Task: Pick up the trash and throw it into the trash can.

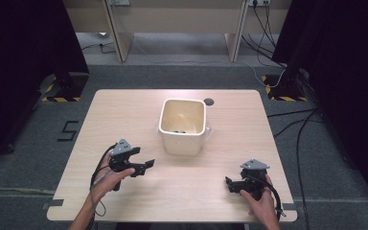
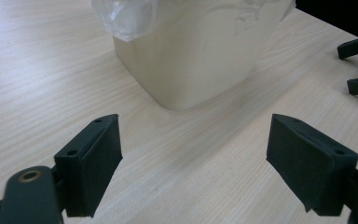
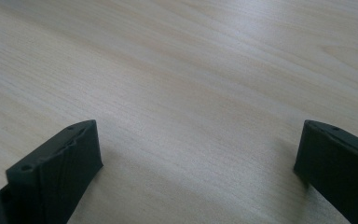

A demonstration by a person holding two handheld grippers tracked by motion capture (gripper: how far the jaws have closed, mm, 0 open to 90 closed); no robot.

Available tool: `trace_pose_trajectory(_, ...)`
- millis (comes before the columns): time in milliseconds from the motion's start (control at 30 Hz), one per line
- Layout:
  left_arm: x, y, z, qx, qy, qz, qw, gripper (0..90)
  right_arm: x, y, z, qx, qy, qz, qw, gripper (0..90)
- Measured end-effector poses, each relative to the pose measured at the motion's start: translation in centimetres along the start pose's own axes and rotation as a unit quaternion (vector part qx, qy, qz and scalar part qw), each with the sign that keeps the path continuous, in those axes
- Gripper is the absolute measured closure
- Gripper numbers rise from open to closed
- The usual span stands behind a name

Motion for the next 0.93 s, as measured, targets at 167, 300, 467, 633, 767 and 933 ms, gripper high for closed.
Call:
trace_pose_trajectory(167,-0.1,-1.1,-0.2,-0.013,0.001,0.001,0.9999,17.2,0.0,0.0,0.0,0.000,0.000,0.000,1.0000,0.3)
trace_pose_trajectory(300,-0.2,-1.7,-0.4,-0.021,0.001,0.003,0.9998,17.3,0.0,0.0,0.0,0.000,0.000,0.000,1.0000,0.3)
trace_pose_trajectory(467,-0.2,-2.5,-0.7,-0.033,0.001,0.001,0.9995,17.3,0.0,0.0,0.0,0.000,0.000,0.000,1.0000,0.3)
trace_pose_trajectory(633,0.0,-3.3,-1.1,-0.044,-0.001,0.001,0.9990,17.3,0.0,0.0,0.0,0.000,0.000,0.000,1.0000,0.3)
trace_pose_trajectory(767,-0.1,-3.8,-1.4,-0.051,0.001,0.000,0.9987,17.3,0.0,0.0,0.0,0.000,0.000,0.000,1.0000,0.3)
trace_pose_trajectory(933,-0.2,-4.3,-1.5,-0.062,0.004,0.000,0.9981,17.3,0.0,0.0,0.0,0.000,0.000,0.000,1.0000,0.3)
Point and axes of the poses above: each handheld gripper's, and its own axes: z roughly backward along the jaws, y roughly out of its top, x roughly to its right, the point moved 6 cm from there along -z, roughly forward along the jaws, and after that the axes turned 5 degrees about z, right-handed, at the moved point
